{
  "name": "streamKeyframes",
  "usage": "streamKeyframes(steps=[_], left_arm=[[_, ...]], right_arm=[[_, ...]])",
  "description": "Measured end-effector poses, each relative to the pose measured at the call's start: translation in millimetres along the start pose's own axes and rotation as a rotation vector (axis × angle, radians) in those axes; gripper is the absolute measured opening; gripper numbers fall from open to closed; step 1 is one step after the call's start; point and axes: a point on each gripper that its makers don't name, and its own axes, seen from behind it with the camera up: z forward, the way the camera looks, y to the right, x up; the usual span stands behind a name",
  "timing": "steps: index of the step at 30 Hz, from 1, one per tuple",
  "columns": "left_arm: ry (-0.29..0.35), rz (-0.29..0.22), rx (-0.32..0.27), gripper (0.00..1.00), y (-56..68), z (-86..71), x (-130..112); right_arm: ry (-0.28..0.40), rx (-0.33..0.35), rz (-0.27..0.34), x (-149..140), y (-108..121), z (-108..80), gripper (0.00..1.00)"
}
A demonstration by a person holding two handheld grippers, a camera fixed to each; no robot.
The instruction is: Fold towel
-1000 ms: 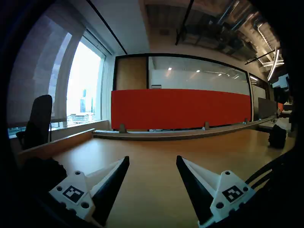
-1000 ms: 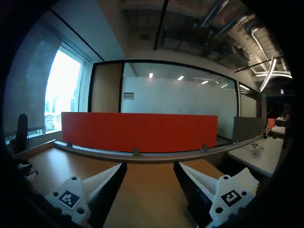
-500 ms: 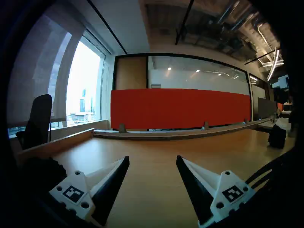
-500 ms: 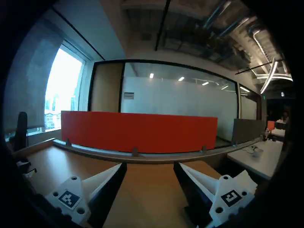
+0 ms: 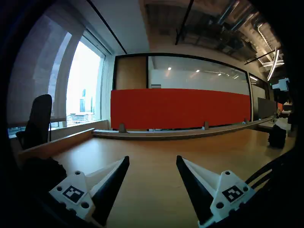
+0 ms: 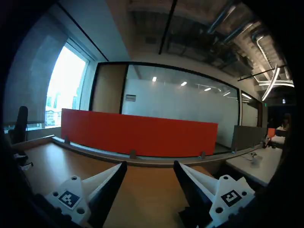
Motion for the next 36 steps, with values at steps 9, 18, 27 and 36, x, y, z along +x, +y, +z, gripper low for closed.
streamKeyframes(steps=[9, 18, 27, 36], left_arm=[[0.0, 0.0, 0.0, 0.92, -0.1, 0.0, 0], [0.0, -0.001, 0.0, 0.92, 0.2, 0.1, 0], [0.0, -0.001, 0.0, 0.91, 0.5, -0.3, 0], [0.0, -0.001, 0.0, 0.92, 1.5, -1.1, 0]], right_arm=[[-0.005, -0.002, 0.035, -20, 3, 1.7, 0.95], [-0.014, -0.005, 0.054, -37, 9, 2.3, 0.95], [-0.014, -0.019, 0.06, -51, 20, 5.4, 0.95], [-0.013, -0.025, 0.091, -71, 28, 5.7, 0.97]])
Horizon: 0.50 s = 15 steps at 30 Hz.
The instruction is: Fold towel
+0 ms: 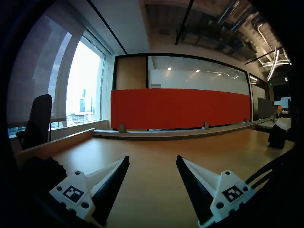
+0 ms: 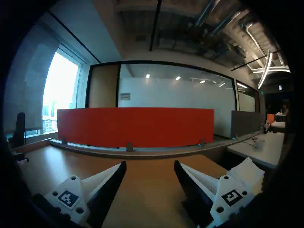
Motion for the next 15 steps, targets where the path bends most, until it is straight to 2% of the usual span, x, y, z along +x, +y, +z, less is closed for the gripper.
streamKeyframes(steps=[15], left_arm=[[0.0, 0.0, 0.0, 0.91, 0.6, -0.1, 0]], right_arm=[[-0.006, 0.016, 0.011, -40, -6, -0.2, 0.98]])
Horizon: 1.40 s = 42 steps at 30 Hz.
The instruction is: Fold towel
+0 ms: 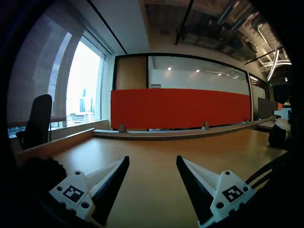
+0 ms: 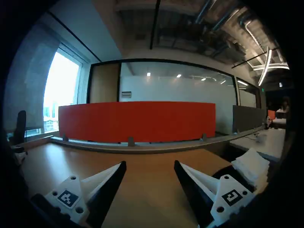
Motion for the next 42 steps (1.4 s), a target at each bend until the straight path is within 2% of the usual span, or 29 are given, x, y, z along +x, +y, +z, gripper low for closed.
streamKeyframes(steps=[14, 42], left_arm=[[0.0, 0.0, 0.0, 0.92, 0.5, 0.0, 0], [0.0, 0.0, 0.0, 0.92, 1.0, -0.2, 0]], right_arm=[[0.012, -0.002, 0.042, -26, -3, -1.1, 0.99], [0.01, 0.011, 0.062, -53, -2, -6.6, 0.99]])
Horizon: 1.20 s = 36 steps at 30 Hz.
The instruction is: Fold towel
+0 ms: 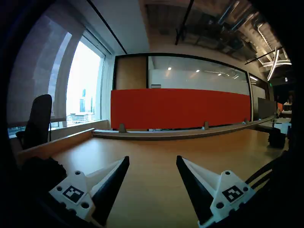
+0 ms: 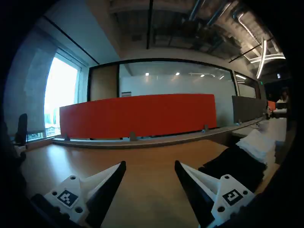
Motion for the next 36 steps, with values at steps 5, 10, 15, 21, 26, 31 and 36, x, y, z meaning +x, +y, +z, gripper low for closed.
streamKeyframes(steps=[5, 10, 15, 21, 26, 31, 36], left_arm=[[0.0, 0.0, 0.0, 0.92, 0.4, -0.1, 0], [0.0, 0.0, 0.0, 0.92, 0.1, 0.0, 0], [0.0, 0.0, 0.0, 0.91, -0.1, -0.1, 0], [0.0, 0.0, 0.0, 0.91, -0.4, 0.0, 0], [0.0, 0.0, 0.0, 0.92, -0.3, 0.0, 0], [0.0, 0.0, 0.0, 0.91, -0.1, 0.4, 0], [0.0, 0.0, 0.0, 0.91, 0.0, 0.6, 0]], right_arm=[[0.003, 0.005, -0.004, -1, -2, -1.7, 0.99], [-0.001, 0.008, -0.007, -4, -4, -1.1, 0.99], [-0.004, 0.017, -0.019, -7, -8, -0.1, 0.99], [-0.006, 0.027, -0.04, -8, -13, -0.2, 0.99], [-0.006, 0.028, -0.051, -8, -14, 0.0, 0.99], [-0.007, 0.033, -0.062, -8, -16, 0.3, 0.99], [-0.007, 0.035, -0.07, -8, -17, 0.4, 0.99]])
